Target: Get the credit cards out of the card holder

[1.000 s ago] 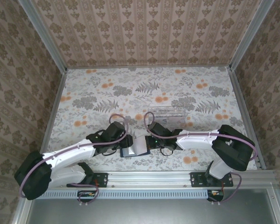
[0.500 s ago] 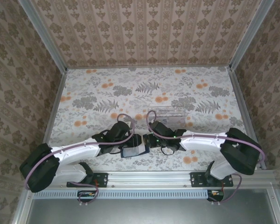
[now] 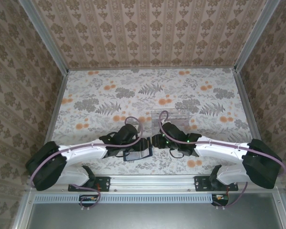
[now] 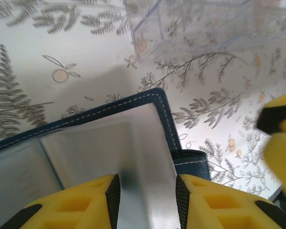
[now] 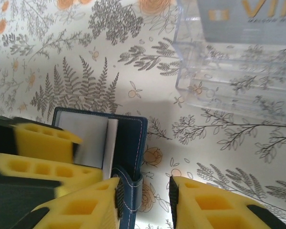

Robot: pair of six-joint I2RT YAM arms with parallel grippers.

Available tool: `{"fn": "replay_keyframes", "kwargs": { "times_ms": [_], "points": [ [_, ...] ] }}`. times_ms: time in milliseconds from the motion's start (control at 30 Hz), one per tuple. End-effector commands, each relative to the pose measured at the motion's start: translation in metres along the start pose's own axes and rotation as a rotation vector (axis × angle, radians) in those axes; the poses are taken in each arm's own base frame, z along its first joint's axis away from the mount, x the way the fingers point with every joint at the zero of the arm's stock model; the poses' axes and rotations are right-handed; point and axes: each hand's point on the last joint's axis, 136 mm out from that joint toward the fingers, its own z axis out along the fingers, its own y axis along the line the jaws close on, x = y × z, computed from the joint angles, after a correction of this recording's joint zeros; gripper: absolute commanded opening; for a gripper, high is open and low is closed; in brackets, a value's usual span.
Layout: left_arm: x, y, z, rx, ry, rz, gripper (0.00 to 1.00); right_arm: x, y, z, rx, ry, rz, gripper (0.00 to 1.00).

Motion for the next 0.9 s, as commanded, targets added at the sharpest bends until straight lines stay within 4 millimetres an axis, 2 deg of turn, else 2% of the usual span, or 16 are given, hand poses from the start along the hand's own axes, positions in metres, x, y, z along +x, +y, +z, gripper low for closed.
{"fn": "replay_keyframes", "kwargs": {
  "times_ms": [0,167,200,367,500,867],
  "points": [
    [-0.009,0.009,-0.023,-0.055,-0.065,0.013,0.39,0.007,0.009,0.008,-0.046,0.044,-0.008,0.35],
    [-0.007,0.037,-0.05,-0.117,-0.12,-0.032,0.4,0.006,0.021,0.013,-0.076,0.063,-0.027,0.35],
    [-0.006,0.045,-0.053,-0.13,-0.128,-0.052,0.4,0.012,0.018,0.021,-0.059,0.087,-0.029,0.35],
    [0.004,0.07,-0.056,-0.146,-0.133,-0.143,0.39,0.017,0.018,0.031,-0.044,0.119,-0.035,0.32],
    [0.009,0.071,-0.049,-0.118,-0.115,-0.164,0.39,0.021,0.014,0.034,-0.034,0.132,-0.035,0.25],
    [0.016,0.076,-0.03,-0.142,-0.049,-0.177,0.37,0.023,0.015,0.033,-0.031,0.131,-0.032,0.25]
  ]
}}
